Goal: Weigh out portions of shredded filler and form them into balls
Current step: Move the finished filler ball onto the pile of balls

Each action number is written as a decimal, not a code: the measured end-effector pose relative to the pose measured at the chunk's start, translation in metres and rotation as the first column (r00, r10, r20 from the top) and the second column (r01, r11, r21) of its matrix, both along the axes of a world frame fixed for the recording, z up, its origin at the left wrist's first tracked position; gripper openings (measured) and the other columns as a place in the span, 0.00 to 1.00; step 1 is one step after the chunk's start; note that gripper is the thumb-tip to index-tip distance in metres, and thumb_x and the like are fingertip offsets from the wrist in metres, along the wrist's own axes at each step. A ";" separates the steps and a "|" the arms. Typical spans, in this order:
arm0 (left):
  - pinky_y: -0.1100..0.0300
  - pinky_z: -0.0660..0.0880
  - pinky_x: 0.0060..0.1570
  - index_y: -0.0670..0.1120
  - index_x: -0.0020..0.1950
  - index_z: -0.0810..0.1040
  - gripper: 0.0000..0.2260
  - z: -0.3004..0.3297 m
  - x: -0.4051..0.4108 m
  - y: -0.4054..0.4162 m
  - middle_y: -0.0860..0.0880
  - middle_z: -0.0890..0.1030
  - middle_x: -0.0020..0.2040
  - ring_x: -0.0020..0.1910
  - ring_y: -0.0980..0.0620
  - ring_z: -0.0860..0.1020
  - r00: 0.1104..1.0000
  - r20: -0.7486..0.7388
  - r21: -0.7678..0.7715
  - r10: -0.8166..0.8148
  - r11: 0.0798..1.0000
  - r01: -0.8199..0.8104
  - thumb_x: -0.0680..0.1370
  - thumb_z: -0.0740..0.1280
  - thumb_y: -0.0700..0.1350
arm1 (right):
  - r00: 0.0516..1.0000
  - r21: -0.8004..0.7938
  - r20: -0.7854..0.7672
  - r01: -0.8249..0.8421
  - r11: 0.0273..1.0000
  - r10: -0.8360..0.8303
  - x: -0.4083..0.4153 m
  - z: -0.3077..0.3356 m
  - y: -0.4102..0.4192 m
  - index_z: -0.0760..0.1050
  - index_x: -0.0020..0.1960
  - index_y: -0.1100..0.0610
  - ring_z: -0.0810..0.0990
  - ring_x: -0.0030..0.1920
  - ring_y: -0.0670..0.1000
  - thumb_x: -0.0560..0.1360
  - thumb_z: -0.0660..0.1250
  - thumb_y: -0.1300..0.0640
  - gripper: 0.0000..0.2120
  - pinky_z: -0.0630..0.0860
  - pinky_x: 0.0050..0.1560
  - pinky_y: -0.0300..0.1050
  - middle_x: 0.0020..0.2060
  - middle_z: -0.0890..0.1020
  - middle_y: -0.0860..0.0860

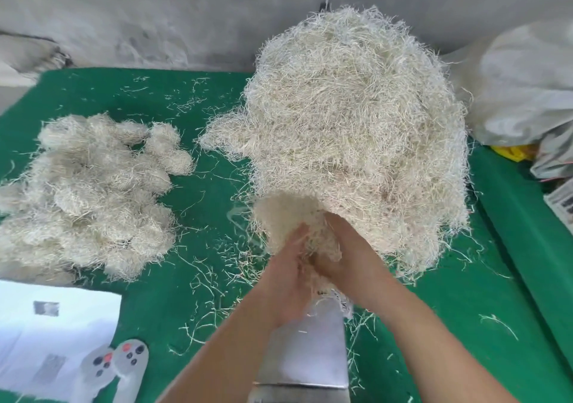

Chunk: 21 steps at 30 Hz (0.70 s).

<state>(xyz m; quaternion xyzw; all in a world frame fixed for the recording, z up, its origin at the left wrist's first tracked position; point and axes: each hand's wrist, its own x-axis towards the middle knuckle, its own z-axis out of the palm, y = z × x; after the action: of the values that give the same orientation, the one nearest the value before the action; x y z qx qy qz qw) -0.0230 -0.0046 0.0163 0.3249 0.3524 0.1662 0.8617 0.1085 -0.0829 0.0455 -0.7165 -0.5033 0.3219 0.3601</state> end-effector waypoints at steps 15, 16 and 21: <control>0.46 0.78 0.60 0.59 0.79 0.62 0.33 -0.067 -0.079 -0.037 0.48 0.70 0.74 0.63 0.44 0.77 0.729 -0.679 0.545 0.087 0.725 0.422 0.78 0.71 0.41 | 0.881 -0.459 0.350 -0.135 0.878 0.319 -0.042 -0.082 -0.062 0.48 0.84 0.45 0.56 0.81 0.58 0.74 0.75 0.39 0.49 0.58 0.81 0.58 0.84 0.52 0.48; 0.48 0.78 0.58 0.58 0.81 0.59 0.36 -0.066 -0.084 -0.037 0.47 0.66 0.77 0.64 0.45 0.76 0.765 -0.639 0.533 0.078 0.762 0.367 0.78 0.70 0.39 | 0.905 -0.457 0.288 -0.156 0.876 0.312 -0.039 -0.078 -0.069 0.45 0.84 0.42 0.52 0.82 0.57 0.72 0.76 0.37 0.52 0.54 0.81 0.59 0.84 0.49 0.46; 0.36 0.56 0.75 0.60 0.83 0.54 0.41 -0.047 -0.110 -0.034 0.52 0.57 0.83 0.80 0.46 0.57 0.848 -0.509 0.549 0.150 0.815 0.185 0.70 0.63 0.47 | 0.998 -0.244 0.057 0.005 0.970 0.009 -0.016 -0.044 -0.092 0.58 0.78 0.35 0.67 0.73 0.44 0.75 0.73 0.37 0.37 0.66 0.73 0.51 0.77 0.65 0.40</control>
<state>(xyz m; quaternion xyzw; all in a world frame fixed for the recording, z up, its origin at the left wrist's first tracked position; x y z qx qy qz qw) -0.1333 -0.0390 -0.0305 0.6074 0.5054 0.1609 0.5914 0.0921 -0.1745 0.0016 -0.7640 -0.4707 0.3608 0.2542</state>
